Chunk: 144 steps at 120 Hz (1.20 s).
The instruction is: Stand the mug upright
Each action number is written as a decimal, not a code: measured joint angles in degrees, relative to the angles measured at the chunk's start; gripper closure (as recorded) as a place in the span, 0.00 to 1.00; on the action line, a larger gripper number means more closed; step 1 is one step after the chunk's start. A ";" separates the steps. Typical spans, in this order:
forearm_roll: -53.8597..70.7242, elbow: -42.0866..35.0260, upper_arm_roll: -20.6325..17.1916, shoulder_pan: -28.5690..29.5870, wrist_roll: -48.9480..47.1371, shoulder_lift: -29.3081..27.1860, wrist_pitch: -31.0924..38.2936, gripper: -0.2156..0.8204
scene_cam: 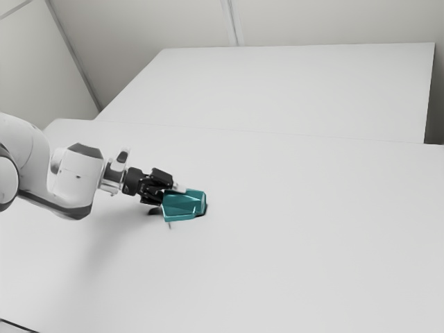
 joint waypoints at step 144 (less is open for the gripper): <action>58.34 20.07 -0.18 -4.97 -11.39 -1.33 2.25 0.95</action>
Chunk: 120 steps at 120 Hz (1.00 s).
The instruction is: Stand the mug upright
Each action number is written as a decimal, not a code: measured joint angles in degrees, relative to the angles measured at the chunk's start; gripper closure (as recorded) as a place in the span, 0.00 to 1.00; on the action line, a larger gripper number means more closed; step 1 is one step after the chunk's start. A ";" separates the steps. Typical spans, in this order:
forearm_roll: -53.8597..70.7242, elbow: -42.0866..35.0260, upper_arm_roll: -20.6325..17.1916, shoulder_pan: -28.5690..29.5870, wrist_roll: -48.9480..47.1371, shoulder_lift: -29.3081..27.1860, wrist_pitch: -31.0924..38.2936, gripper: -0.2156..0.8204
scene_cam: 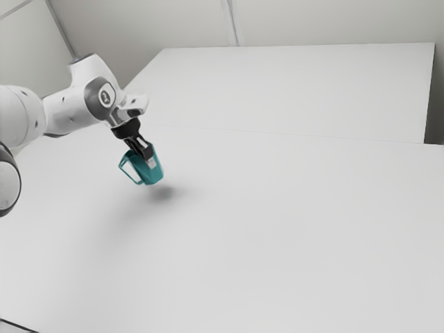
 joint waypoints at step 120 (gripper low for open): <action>11.05 0.69 2.35 -2.24 -22.40 -1.70 12.43 0.32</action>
